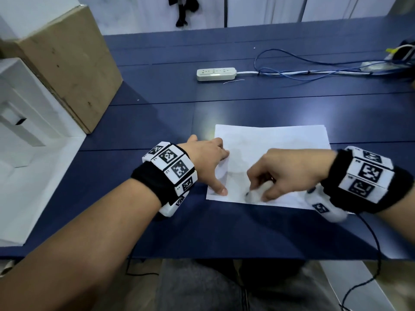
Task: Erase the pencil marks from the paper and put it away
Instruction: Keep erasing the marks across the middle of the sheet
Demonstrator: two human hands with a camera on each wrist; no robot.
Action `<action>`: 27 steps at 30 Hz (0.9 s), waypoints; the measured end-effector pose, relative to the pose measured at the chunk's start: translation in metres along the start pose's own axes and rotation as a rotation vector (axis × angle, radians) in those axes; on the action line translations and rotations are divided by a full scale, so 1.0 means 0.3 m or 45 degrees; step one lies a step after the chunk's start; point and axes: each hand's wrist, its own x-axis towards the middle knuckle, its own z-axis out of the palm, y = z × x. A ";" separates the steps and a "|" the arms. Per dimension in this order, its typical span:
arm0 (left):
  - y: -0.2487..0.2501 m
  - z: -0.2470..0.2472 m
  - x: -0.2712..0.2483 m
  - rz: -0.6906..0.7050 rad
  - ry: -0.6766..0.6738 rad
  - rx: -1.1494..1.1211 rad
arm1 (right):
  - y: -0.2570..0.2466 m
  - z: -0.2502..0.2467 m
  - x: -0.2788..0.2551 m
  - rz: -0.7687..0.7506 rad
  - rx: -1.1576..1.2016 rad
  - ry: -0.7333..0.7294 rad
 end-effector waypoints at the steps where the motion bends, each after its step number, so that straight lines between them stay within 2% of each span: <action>1: 0.001 0.001 0.001 -0.003 0.001 0.004 | -0.010 0.010 -0.005 -0.022 0.039 -0.062; 3: 0.003 -0.002 0.005 -0.010 -0.001 0.006 | 0.004 -0.005 0.010 -0.010 0.008 -0.036; 6: 0.013 -0.010 0.008 -0.023 -0.024 0.019 | 0.056 -0.058 0.043 0.122 -0.102 0.151; 9: 0.020 -0.023 0.002 -0.041 -0.052 0.028 | 0.076 -0.078 0.044 0.207 -0.157 0.239; 11: 0.020 -0.025 0.001 -0.041 -0.063 0.031 | 0.052 -0.060 0.024 0.162 -0.142 0.210; 15: 0.012 -0.019 0.004 -0.032 -0.060 0.008 | -0.002 -0.010 -0.007 0.039 -0.039 0.029; 21: 0.013 -0.012 0.001 -0.023 -0.021 -0.020 | 0.076 -0.065 0.020 0.291 -0.177 0.334; 24: 0.009 -0.006 0.000 -0.030 -0.021 -0.027 | 0.025 -0.030 -0.006 0.118 -0.123 0.193; 26: 0.007 -0.007 0.002 -0.031 -0.027 -0.032 | -0.008 -0.004 -0.019 0.062 -0.034 0.034; 27: 0.006 -0.009 0.003 -0.029 -0.025 -0.032 | -0.008 -0.008 -0.015 0.059 -0.036 0.024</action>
